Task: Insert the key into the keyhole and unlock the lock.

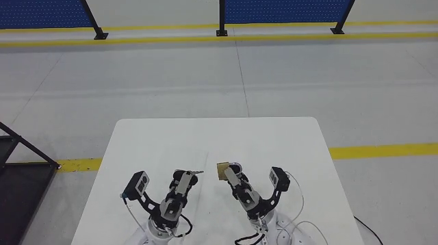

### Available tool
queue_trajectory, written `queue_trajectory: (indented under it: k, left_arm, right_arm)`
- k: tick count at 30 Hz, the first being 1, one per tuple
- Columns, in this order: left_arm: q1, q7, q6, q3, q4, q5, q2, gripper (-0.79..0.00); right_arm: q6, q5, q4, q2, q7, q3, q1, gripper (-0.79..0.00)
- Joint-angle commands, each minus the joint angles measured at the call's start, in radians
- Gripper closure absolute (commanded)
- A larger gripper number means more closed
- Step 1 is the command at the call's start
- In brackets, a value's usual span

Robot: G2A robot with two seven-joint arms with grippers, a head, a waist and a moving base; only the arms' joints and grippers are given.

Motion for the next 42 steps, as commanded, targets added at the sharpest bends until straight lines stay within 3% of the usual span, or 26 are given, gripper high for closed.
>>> queue_trajectory:
  k: [1,15,42]
  left_arm:
    - [-0.009,0.000,0.000,0.002,0.023,0.016,0.004,0.000]
    - [-0.067,0.000,0.000,0.056,0.154,-0.027,-0.007,0.000]
    - [-0.078,0.000,0.000,0.058,0.184,-0.020,-0.044,0.000]
  right_arm:
    - [0.003,-0.001,-0.001,0.000,0.001,0.001,0.000,0.000]
    - [0.074,0.007,-0.031,-0.015,-0.025,-0.008,-0.009,0.000]
    - [0.090,-0.063,0.000,-0.045,-0.079,-0.026,-0.004,0.000]
